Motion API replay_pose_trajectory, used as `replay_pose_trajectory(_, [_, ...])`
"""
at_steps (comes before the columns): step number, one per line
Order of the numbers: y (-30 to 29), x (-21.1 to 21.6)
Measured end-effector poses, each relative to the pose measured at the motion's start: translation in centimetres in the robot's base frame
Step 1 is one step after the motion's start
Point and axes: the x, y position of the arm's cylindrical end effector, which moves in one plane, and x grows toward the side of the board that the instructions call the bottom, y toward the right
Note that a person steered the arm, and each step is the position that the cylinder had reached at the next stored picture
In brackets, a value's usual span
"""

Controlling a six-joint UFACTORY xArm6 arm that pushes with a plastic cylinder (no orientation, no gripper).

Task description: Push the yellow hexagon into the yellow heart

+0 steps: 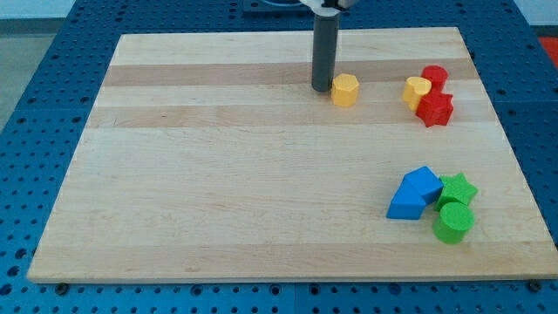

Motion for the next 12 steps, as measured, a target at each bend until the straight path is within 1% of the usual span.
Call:
replay_pose_trajectory(1, [1.5, 0.0])
replay_pose_trajectory(3, [6.7, 0.0])
replay_pose_trajectory(4, [7.7, -0.6])
replay_pose_trajectory(6, [1.1, -0.8])
replay_pose_trajectory(7, [1.3, 2.3])
replay_pose_trajectory(8, [1.6, 2.8])
replay_pose_trajectory(10, [4.0, 3.1])
replay_pose_trajectory(12, [7.4, 3.1])
